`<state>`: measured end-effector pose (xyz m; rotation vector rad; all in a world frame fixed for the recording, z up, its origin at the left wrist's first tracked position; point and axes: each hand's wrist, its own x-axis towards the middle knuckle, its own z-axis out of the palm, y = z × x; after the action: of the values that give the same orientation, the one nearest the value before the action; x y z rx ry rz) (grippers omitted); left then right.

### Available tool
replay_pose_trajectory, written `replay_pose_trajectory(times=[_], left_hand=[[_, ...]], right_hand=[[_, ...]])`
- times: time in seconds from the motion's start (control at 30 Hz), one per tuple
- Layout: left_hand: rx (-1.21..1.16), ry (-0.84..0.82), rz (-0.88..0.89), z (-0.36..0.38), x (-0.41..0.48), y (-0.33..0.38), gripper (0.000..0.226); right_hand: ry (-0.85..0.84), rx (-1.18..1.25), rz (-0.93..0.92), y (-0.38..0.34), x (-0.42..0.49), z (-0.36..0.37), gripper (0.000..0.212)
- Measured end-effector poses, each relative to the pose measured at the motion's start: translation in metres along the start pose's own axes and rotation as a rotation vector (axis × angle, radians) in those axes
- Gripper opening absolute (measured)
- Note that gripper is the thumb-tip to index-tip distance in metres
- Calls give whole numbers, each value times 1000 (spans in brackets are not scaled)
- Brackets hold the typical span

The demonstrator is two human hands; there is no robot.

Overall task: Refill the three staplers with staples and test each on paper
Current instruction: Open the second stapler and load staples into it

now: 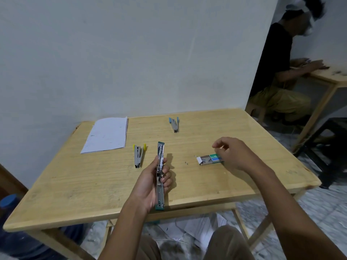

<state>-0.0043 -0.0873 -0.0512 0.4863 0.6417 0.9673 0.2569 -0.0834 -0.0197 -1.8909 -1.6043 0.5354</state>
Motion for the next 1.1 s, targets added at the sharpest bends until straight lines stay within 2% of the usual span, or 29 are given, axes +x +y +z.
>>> replay_pose_trajectory(times=[0.23,0.37,0.53,0.7,0.83,0.97,1.1], left_hand=[[-5,-1,0,1,0,-1,24],[12,1,-8,0,-1,-1,25],[4,-5,-12,0,1,0,24],[19,-22,-20,0,0,-1,26],[-25,-38,-38,0,2,-1,25],[-28,-43,-51,-1,2,-2,25],[-20,-66,-74,1,1,-2,30]], right_hand=[[-185,-356,-183,-11,5,7,13],[-183,-485,-234,-19,6,9,19],[-184,-509,-205,-21,12,11,17],[-155,-359,-127,-21,13,3,18],[-106,-165,-180,-35,-3,-6,17],[-167,-17,-286,-66,-20,7,15],[-276,-55,-376,-92,-24,27,16]])
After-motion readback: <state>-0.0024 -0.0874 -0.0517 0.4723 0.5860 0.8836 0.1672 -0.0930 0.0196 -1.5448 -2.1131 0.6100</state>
